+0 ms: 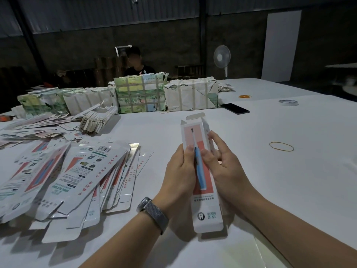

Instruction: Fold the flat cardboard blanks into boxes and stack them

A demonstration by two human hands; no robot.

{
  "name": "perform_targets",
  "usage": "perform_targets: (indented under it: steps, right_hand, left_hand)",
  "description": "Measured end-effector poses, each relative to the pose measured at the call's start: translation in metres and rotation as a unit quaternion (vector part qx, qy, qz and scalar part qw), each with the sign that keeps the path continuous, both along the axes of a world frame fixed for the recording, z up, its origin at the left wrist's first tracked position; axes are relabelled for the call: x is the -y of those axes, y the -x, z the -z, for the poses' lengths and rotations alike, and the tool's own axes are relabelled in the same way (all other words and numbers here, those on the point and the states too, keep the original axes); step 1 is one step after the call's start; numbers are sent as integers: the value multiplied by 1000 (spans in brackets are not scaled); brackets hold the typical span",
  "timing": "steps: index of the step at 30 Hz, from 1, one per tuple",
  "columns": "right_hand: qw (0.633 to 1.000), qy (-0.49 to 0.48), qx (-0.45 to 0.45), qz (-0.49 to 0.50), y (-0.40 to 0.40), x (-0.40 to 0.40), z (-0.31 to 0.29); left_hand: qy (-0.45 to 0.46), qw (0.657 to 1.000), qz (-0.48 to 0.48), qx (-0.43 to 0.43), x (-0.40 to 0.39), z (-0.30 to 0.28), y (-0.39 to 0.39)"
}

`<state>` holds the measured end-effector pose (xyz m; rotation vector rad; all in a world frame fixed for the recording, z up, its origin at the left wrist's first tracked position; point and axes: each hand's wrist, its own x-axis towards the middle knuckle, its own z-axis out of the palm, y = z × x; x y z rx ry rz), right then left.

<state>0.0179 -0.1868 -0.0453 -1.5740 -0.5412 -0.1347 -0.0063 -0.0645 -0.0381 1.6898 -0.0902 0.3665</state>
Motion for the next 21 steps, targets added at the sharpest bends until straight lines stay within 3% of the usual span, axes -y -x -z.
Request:
perform_targets:
  steps: [10,14,21]
  right_hand:
    - [998,-35,-18,58,-11,11,0]
    - [998,-20,-30,44,-11,7,1]
    - [997,-53,-53,-28,-1,4,-4]
  left_hand:
    - [-17,996,75,-45,7,3,7]
    - [-47,997,50,-38,5,1,8]
    - [21,999,25,-17,-1,-4,6]
